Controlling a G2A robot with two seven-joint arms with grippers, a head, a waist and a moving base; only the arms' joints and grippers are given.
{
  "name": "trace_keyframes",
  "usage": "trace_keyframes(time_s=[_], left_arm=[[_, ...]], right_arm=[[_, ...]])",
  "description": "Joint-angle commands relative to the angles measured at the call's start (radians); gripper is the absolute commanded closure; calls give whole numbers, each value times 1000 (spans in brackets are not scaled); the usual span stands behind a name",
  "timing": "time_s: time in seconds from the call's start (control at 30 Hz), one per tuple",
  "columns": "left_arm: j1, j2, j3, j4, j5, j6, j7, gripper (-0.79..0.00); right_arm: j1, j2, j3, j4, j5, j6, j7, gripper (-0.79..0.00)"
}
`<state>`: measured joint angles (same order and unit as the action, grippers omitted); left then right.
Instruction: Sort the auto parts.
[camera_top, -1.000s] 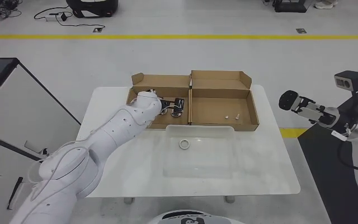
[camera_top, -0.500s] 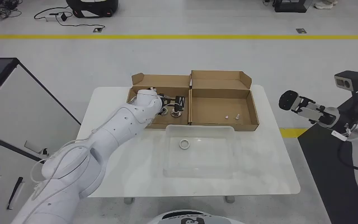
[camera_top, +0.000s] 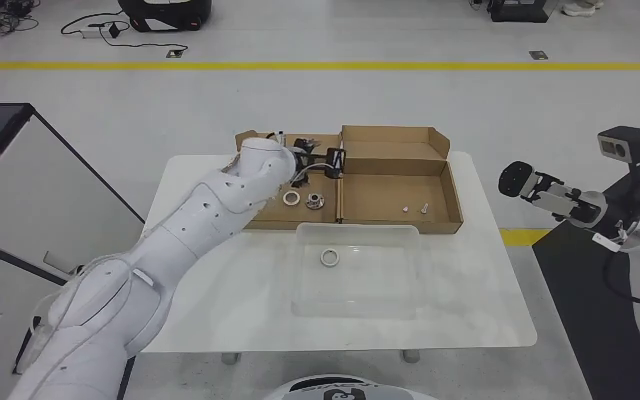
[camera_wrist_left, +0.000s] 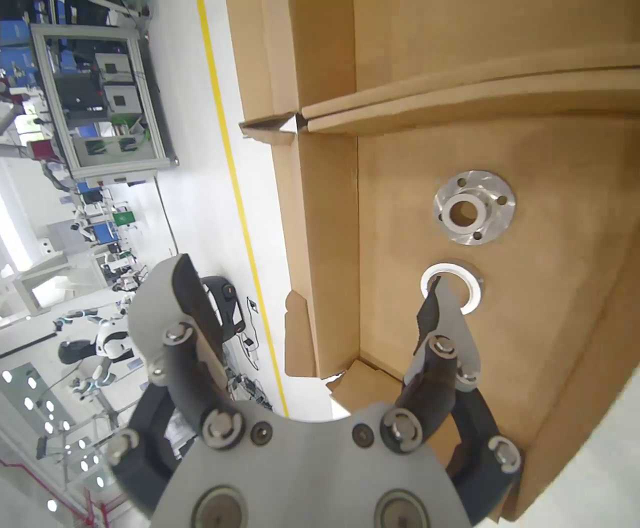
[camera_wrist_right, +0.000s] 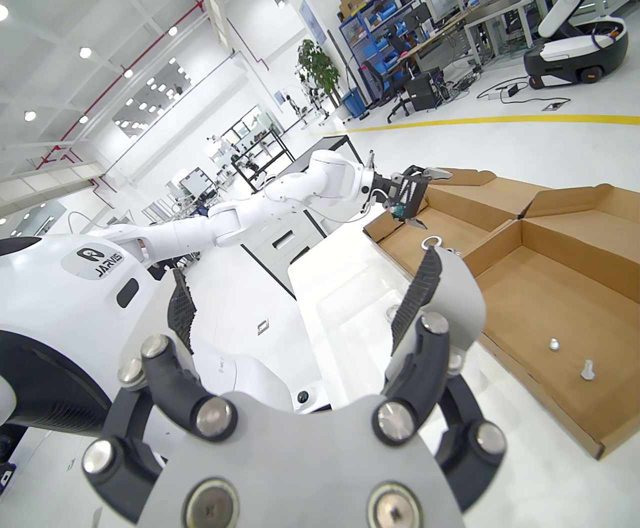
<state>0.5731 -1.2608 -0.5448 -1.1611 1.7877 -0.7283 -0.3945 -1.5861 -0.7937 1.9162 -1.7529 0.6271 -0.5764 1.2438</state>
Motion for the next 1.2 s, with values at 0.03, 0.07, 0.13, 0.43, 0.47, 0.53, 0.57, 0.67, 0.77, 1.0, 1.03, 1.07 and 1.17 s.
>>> trace_keyframes(time_s=[0.03,0.07,0.13,0.43,0.47,0.53,0.57,0.67,0.77,1.0,1.03,1.07,1.17], left_arm=[[62,42,-75,-194,-16,-92,-64,-785],[83,54,-98,-250,-20,-118,-89,-785],[130,73,-143,-354,-51,-163,-137,-785],[288,96,-229,-638,-363,-230,-464,-785],[293,95,-220,-654,-396,-207,-491,-785],[294,92,-192,-674,-463,-156,-541,-785],[289,91,-171,-680,-488,-134,-564,-785],[263,84,-121,-698,-604,-62,-635,-785],[222,75,-77,-702,-717,5,-702,-785],[106,63,44,-691,-883,120,-818,-785],[92,60,62,-689,-902,131,-829,-785],[78,57,80,-684,-913,144,-842,-785],[49,47,109,-675,-953,166,-861,-785]], right_arm=[[0,0,0,0,0,0,0,-785],[0,0,0,0,0,0,0,-785],[0,0,0,0,0,0,0,-785],[0,0,0,0,0,0,0,-785],[0,0,0,0,0,0,0,-785],[0,0,0,0,0,0,0,-785],[0,0,0,0,0,0,0,-785],[0,0,0,0,0,0,0,-785],[0,0,0,0,0,0,0,-785],[0,0,0,0,0,0,0,-785],[0,0,0,0,0,0,0,-785],[0,0,0,0,0,0,0,-785],[0,0,0,0,0,0,0,-785]])
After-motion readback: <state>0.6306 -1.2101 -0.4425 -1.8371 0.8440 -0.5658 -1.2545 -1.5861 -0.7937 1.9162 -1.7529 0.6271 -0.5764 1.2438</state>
